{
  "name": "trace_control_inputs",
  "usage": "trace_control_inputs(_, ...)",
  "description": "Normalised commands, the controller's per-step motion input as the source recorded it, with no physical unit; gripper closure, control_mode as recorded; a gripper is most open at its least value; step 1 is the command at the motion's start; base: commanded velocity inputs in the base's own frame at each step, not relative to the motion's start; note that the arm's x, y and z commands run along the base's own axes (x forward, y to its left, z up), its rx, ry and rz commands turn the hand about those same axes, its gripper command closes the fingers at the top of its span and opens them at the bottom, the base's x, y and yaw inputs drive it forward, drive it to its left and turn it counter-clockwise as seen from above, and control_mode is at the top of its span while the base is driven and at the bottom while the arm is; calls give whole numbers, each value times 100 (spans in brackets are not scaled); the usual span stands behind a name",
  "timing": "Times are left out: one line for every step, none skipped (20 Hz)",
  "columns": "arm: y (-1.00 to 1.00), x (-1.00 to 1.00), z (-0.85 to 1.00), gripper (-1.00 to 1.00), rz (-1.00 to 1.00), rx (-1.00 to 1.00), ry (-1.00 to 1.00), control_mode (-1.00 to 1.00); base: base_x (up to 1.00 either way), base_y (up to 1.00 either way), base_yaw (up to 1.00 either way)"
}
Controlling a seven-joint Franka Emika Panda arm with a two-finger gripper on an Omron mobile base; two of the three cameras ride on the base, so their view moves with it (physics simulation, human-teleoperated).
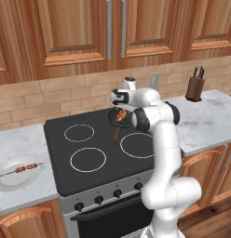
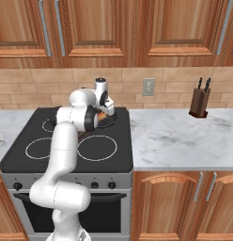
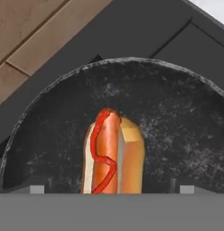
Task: Place the cold items (potato and lemon) from the fridge in one tupperware on the dining counter. Place the warm items (hot dog and kebab skewer) in the stove area in another tupperware.
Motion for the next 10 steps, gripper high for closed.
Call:
trace_control_inputs(0,6,-21,-100,0,0,8,-100,0,0,0)
trace_control_inputs(0,5,-25,-100,0,0,9,-100,0,0,0)
trace_control_inputs(0,2,-26,-100,0,0,9,-100,0,0,0)
trace_control_inputs(1,1,-30,-100,0,-2,12,-100,0,0,0)
trace_control_inputs(1,0,-31,-100,0,-3,13,-100,0,0,0)
trace_control_inputs(0,3,-33,-100,0,-3,13,-100,0,0,0)
trace_control_inputs(0,4,-33,-100,0,-3,13,-100,0,0,0)
trace_control_inputs(1,4,-32,-100,0,-3,12,-100,0,0,0)
trace_control_inputs(1,1,-31,-100,0,-3,12,-100,0,0,0)
trace_control_inputs(1,2,-32,-100,0,-3,12,-100,0,0,0)
